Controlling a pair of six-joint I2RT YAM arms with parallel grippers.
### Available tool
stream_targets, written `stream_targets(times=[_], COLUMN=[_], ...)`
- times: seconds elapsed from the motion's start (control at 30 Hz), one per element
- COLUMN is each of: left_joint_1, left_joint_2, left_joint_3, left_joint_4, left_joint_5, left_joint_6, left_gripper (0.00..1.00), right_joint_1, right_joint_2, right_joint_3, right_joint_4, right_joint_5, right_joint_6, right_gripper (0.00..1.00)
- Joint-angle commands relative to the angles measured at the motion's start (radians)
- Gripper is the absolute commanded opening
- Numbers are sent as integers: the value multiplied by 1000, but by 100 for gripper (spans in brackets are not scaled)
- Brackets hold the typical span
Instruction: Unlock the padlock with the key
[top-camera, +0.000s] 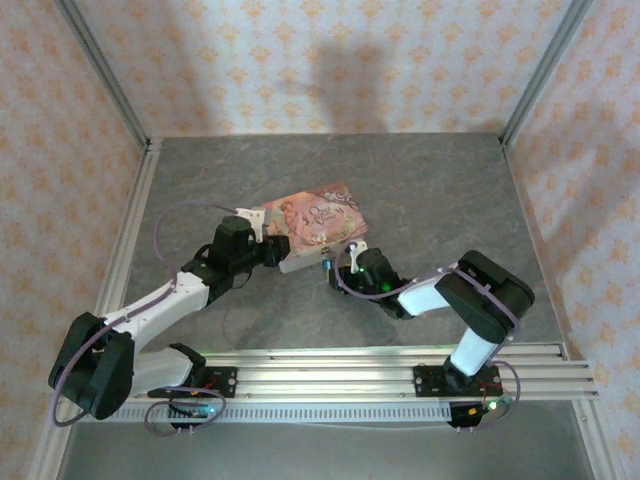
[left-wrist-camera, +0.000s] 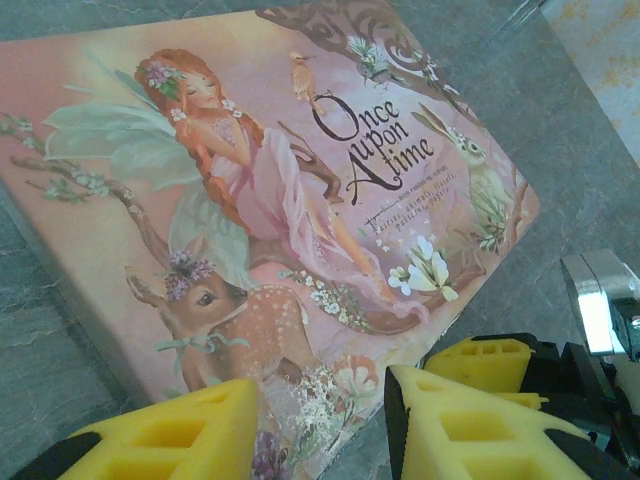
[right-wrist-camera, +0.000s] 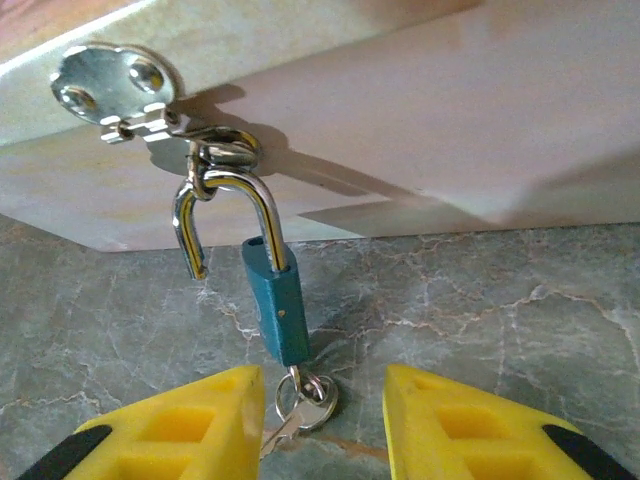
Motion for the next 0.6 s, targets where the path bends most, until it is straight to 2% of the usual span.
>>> stream_targets(times=[0.0,0.37,0.43,0.57], left_joint_1=[7,7,8,8], left_joint_2=[12,36,37,37], left_joint_3=[31,40,38,36], left_joint_4=[26,16,13,11], left_joint_5=[14,8,7,-1], left_joint_6=[11,25,26,28], left_gripper=[39,39,39,39], right_joint_1=[4,5,5,5], right_joint_2=[28,118,132,132], right_joint_3=[22,81,88,77], right_joint_4=[39,58,58,55], right_joint_5=[7,-40,-38,-15], right_joint_6=[-48,-48,-45,-40], right_gripper=[36,39,36,21])
